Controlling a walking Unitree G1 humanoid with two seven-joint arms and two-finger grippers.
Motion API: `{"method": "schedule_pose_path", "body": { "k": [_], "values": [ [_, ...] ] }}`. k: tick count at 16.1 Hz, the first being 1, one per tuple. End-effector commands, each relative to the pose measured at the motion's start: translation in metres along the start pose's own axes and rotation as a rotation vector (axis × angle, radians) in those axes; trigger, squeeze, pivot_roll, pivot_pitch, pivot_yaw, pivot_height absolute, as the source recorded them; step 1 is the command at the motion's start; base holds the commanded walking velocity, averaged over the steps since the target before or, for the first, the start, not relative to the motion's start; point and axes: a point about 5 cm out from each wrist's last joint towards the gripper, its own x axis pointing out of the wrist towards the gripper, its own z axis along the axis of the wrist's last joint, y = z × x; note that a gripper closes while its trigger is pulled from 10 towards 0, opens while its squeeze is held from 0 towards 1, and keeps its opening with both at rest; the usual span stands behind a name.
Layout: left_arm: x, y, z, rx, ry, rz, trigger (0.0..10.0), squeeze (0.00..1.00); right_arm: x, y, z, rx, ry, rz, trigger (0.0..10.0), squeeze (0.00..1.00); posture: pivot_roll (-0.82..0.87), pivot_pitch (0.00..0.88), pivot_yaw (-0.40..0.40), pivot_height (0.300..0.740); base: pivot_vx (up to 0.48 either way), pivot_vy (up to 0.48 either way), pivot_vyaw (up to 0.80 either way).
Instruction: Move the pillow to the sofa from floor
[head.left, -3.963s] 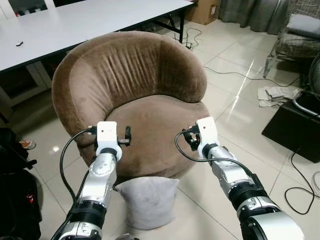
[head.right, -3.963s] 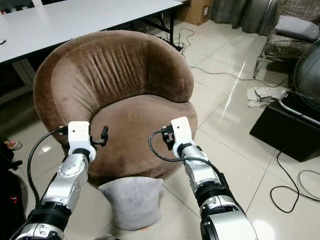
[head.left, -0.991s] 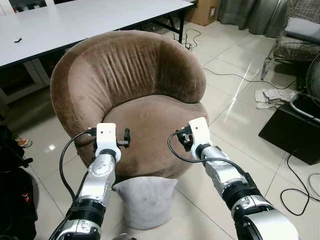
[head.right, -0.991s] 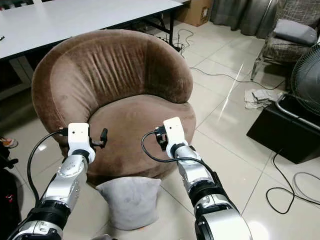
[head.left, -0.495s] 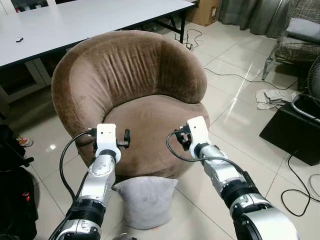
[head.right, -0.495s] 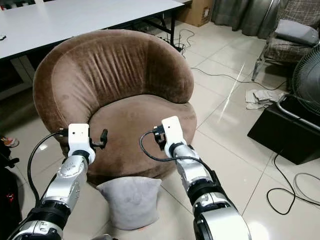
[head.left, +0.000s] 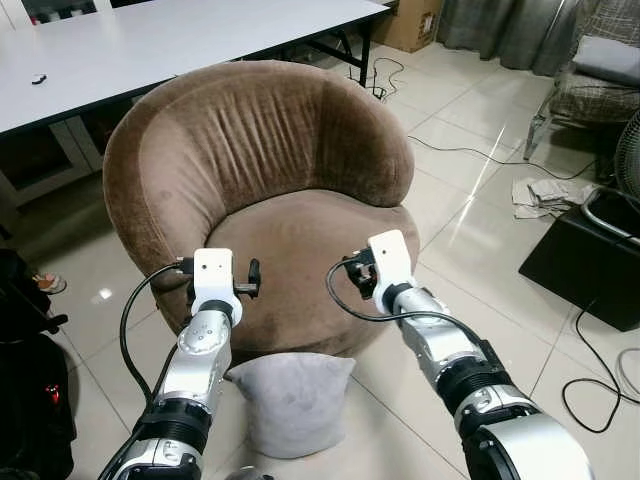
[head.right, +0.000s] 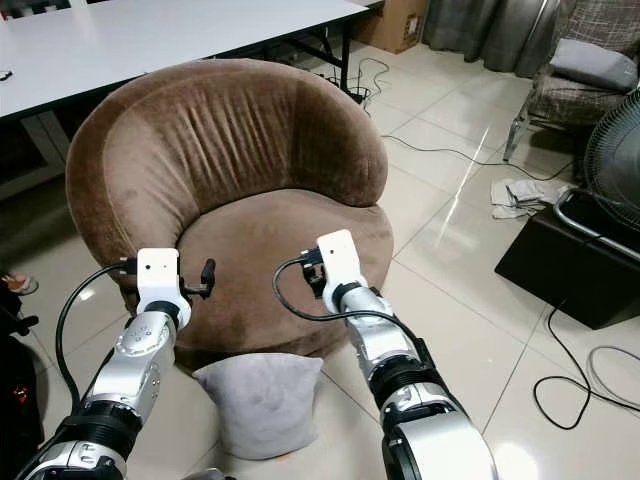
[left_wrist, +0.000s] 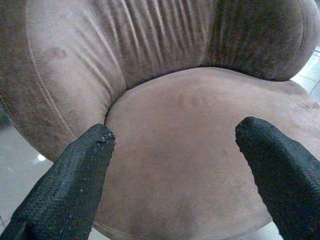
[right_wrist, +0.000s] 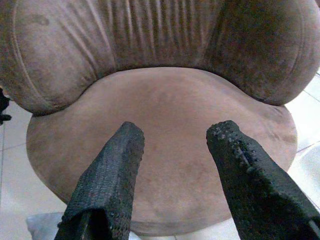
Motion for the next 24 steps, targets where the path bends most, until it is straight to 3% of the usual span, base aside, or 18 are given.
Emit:
{"method": "schedule_pose_path", "body": {
  "k": [1, 24],
  "values": [
    [0.0011, -0.0002, 0.0021, 0.006, -0.009, 0.01, 10.0, 0.0, -0.0009, -0.0002, -0.0014, -0.008, -0.004, 0.004, 10.0, 0.0, -0.06, 0.0, 0.01, 0.74, 0.0, 0.0, 0.0],
    [0.002, -0.0004, 0.0028, 0.017, -0.006, -0.005, 10.0, 0.0, 0.0007, 0.0024, 0.0003, -0.012, -0.004, 0.01, 10.0, 0.0, -0.06, 0.0, 0.016, 0.74, 0.0, 0.0, 0.0]
  ]
}}
